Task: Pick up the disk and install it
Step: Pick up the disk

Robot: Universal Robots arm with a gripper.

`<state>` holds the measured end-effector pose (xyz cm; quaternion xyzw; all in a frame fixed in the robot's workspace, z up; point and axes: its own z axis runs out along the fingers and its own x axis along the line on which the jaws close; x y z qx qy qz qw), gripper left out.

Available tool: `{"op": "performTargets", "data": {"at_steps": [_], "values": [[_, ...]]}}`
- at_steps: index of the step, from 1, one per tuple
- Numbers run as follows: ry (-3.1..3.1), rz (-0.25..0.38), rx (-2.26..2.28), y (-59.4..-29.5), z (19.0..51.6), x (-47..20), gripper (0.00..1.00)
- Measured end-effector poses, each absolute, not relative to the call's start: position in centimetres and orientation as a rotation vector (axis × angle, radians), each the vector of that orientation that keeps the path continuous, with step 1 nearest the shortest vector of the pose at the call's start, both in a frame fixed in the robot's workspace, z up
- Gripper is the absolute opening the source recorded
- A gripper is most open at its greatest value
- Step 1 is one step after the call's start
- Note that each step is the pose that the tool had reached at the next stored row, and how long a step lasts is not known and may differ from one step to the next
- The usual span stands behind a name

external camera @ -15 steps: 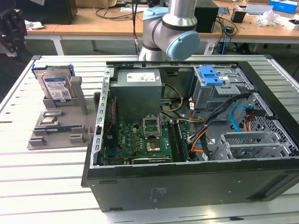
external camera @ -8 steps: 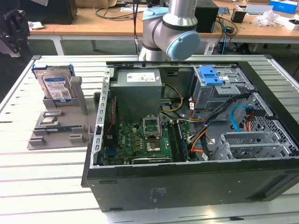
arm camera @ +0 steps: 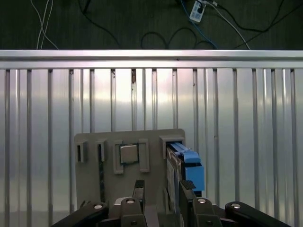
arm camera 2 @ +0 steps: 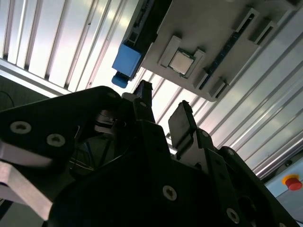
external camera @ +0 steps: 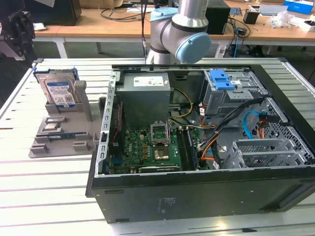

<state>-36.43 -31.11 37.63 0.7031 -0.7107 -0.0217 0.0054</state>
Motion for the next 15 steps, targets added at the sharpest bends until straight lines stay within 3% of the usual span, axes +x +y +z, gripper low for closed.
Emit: {"op": "performTargets", "data": {"at_steps": [15], "values": [[-2.224, -0.066, 2.200, -30.2, 36.5, -34.5, 0.42]]}}
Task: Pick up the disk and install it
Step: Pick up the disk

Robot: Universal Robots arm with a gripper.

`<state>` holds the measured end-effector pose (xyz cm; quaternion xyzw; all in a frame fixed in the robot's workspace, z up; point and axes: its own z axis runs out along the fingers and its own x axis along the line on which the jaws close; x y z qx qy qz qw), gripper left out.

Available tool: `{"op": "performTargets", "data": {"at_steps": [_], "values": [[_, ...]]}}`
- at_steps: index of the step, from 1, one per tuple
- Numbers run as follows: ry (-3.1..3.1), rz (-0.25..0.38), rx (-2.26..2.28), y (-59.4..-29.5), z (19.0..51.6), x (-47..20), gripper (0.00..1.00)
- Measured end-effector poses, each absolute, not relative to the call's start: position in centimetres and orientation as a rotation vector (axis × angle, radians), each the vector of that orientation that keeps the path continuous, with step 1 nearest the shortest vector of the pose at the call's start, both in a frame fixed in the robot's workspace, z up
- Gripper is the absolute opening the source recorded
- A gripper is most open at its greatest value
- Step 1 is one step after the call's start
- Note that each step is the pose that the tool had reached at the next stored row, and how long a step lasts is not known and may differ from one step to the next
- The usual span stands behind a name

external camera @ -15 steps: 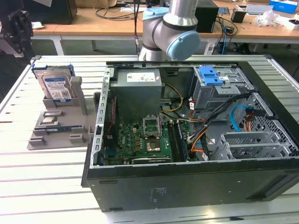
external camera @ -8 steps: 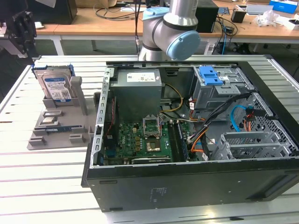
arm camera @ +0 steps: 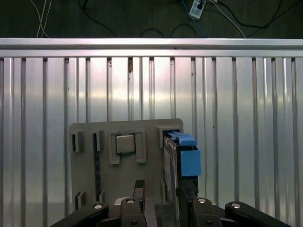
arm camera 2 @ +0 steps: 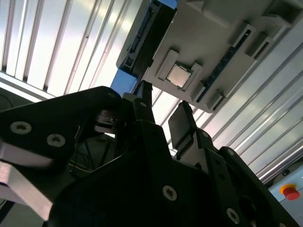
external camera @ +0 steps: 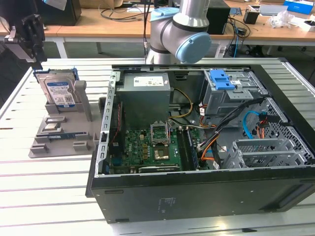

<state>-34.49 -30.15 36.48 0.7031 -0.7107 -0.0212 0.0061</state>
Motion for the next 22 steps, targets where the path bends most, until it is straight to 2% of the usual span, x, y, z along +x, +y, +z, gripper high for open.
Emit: {"op": "performTargets", "data": {"at_steps": [15, 22], "values": [[-2.224, -0.066, 2.201, -27.2, 33.0, -35.3, 0.42], [-2.223, -0.066, 2.202, -27.2, 31.4, -35.4, 0.42]]}}
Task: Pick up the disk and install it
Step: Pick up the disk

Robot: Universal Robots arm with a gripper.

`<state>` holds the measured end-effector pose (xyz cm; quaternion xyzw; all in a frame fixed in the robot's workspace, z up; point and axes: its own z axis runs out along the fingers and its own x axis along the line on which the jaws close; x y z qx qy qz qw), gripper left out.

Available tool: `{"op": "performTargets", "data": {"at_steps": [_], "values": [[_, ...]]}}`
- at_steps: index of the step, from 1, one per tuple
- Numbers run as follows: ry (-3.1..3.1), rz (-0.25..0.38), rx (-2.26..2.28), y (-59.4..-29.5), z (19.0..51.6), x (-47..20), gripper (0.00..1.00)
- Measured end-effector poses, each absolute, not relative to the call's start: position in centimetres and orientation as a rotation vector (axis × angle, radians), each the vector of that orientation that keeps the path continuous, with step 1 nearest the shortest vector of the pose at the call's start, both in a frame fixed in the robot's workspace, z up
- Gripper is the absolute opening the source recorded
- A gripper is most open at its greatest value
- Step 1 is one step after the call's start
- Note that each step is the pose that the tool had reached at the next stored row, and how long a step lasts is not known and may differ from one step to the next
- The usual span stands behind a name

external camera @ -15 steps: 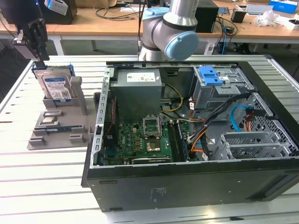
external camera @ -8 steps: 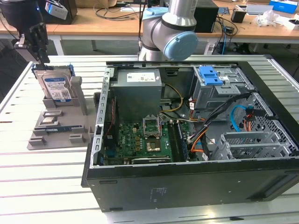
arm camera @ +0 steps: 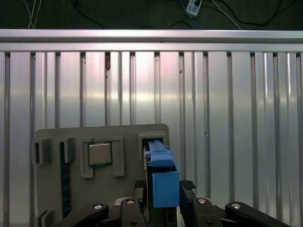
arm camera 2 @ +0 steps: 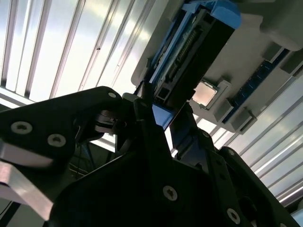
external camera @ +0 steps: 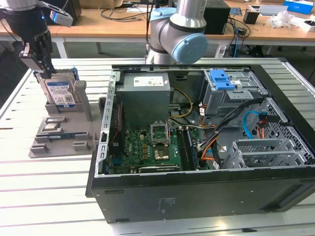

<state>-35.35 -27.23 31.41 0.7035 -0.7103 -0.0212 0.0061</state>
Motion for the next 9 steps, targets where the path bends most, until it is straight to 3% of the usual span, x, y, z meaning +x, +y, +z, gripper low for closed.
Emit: {"op": "performTargets", "data": {"at_steps": [9], "values": [[-2.168, -0.065, 2.253, -27.3, 29.4, -35.4, 0.42]]}}
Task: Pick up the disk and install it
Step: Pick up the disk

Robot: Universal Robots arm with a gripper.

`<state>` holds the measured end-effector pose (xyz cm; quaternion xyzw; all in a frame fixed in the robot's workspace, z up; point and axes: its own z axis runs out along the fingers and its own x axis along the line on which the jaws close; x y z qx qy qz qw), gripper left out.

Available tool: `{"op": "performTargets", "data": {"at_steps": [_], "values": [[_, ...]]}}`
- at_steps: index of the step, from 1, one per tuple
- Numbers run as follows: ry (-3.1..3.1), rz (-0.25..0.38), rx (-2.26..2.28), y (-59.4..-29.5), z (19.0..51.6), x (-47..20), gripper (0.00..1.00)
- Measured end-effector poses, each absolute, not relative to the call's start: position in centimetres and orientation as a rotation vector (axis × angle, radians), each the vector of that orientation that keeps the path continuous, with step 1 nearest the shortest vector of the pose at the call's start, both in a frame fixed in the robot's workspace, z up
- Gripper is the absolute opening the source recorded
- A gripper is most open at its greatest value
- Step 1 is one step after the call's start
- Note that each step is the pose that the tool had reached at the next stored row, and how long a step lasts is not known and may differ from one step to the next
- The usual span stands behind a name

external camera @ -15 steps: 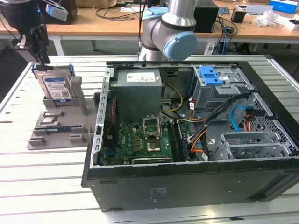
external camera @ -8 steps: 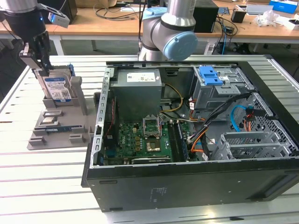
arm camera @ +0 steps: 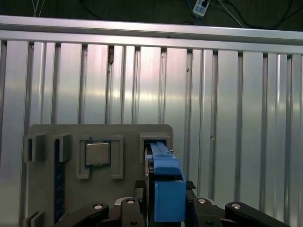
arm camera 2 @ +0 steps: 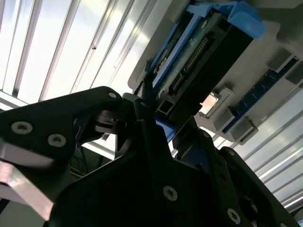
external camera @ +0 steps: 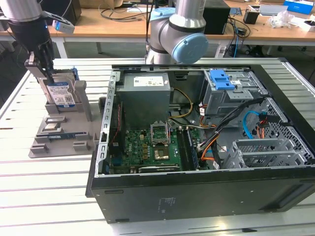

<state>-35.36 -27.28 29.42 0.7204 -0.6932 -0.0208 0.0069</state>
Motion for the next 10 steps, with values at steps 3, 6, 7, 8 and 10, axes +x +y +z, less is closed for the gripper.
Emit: {"op": "performTargets", "data": {"at_steps": [3, 6, 7, 8, 10], "values": [[-2.168, -0.065, 2.254, -27.28, 29.22, -35.36, 0.42], [-2.168, -0.065, 2.254, -27.28, 29.20, -35.36, 0.42], [-2.168, -0.065, 2.254, -27.28, 29.19, -35.36, 0.42], [-2.167, -0.065, 2.253, -27.29, 29.19, -35.36, 0.42], [-2.168, -0.065, 2.254, -27.28, 29.17, -35.36, 0.37]]}}
